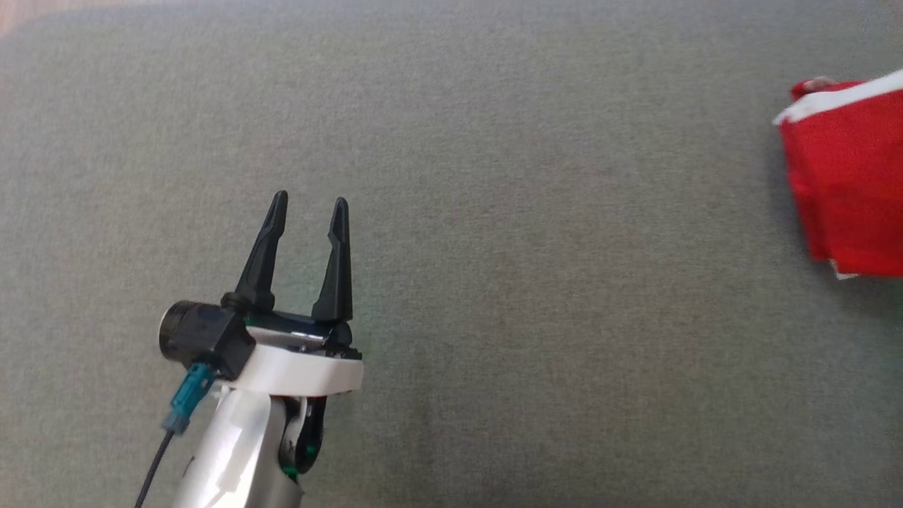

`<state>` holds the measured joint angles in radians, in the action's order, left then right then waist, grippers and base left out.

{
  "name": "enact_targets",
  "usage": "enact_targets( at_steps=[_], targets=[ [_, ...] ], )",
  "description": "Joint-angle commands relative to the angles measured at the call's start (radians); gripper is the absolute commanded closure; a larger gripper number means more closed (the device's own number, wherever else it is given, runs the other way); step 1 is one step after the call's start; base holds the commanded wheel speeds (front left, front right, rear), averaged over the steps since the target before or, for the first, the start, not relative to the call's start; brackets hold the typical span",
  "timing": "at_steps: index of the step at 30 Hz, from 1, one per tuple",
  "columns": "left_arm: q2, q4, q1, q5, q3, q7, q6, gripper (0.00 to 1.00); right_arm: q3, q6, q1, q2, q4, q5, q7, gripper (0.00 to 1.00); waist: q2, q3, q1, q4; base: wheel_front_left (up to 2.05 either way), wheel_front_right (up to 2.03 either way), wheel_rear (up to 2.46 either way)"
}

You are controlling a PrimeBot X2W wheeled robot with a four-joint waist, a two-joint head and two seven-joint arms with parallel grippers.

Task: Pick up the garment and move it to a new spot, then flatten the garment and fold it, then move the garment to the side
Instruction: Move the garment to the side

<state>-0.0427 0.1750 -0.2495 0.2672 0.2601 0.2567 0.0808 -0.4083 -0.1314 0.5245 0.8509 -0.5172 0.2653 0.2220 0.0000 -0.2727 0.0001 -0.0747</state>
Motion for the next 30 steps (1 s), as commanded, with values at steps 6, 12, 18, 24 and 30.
enact_targets(
  at_steps=[6,12,18,24,30],
  targets=[
    [-0.008,-0.026,-0.04,-0.006,-0.025,0.005,0.008,0.0,-0.013,0.001,0.004,0.114,-0.046,-0.001,-0.002,1.0,0.0,-0.029,-0.0001,-0.023,0.0,0.0,0.0],
    [-0.008,-0.025,-0.047,-0.01,-0.031,0.005,0.011,0.0,-0.012,0.001,0.02,0.126,-0.084,-0.03,0.001,1.0,0.0,-0.042,-0.0001,-0.024,0.0,0.0,0.0],
    [-0.008,-0.025,-0.057,-0.014,-0.032,0.005,0.014,0.0,0.068,0.001,0.051,0.088,-0.145,-0.076,0.001,1.0,0.0,-0.061,-0.0001,-0.022,0.0,0.0,0.0],
    [-0.008,-0.026,-0.069,-0.015,-0.027,0.005,0.015,0.0,0.153,0.001,0.038,0.025,-0.19,-0.108,0.014,1.0,0.0,-0.081,-0.0001,-0.025,0.0,0.0,0.0],
    [-0.008,-0.02,-0.077,-0.017,-0.032,0.005,0.017,0.0,0.239,0.001,0.031,-0.025,-0.189,-0.141,0.015,0.0,0.0,-0.087,-0.0001,-0.019,0.0,0.0,0.0]
  ],
)
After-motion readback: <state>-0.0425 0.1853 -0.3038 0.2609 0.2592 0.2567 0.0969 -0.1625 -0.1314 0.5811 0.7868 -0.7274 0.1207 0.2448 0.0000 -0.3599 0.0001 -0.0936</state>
